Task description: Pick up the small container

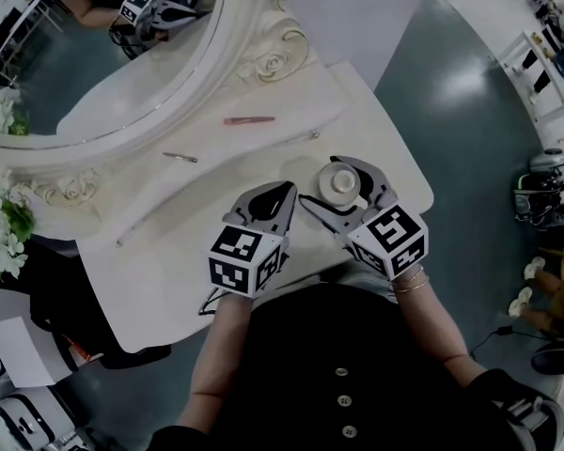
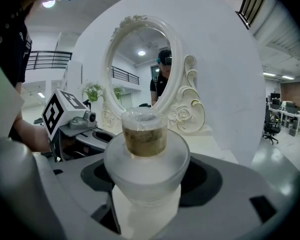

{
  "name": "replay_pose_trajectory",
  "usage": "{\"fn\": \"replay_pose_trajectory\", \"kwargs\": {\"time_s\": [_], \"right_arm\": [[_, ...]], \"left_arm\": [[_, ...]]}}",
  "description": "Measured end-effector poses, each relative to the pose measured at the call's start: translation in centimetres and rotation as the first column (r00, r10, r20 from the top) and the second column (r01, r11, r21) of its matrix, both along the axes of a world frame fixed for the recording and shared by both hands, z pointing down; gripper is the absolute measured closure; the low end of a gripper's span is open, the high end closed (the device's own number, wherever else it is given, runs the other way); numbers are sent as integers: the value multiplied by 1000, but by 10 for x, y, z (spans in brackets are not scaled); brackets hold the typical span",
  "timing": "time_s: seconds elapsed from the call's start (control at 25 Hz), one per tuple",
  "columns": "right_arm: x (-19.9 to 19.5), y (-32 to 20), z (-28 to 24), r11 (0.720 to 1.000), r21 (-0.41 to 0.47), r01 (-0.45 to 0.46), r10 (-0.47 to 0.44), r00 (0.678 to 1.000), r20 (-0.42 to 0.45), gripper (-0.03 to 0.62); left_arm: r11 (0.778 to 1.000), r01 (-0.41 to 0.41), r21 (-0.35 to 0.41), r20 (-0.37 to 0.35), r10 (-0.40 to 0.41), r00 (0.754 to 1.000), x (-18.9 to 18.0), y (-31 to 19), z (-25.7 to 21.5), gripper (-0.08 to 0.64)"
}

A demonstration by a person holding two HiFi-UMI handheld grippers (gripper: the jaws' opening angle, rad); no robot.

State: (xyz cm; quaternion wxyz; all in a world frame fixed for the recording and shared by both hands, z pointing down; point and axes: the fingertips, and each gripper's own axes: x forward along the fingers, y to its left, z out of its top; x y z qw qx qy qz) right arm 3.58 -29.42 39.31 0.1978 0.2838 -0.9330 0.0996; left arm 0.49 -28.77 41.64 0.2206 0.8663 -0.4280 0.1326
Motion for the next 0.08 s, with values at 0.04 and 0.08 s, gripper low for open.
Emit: {"fn": "replay_pose_trajectory", "kwargs": {"time_s": [0.04, 0.08], "right_arm": [[0, 0, 0, 1000, 1, 1, -1, 1000, 0, 252], [0, 0, 0, 1000, 1, 2, -2, 1000, 0, 252]], "left_arm": [[1000, 0, 0, 0, 0, 1000, 0, 0, 0, 546], [1000, 1, -1, 1, -1, 1000, -1, 1, 1, 546]]}}
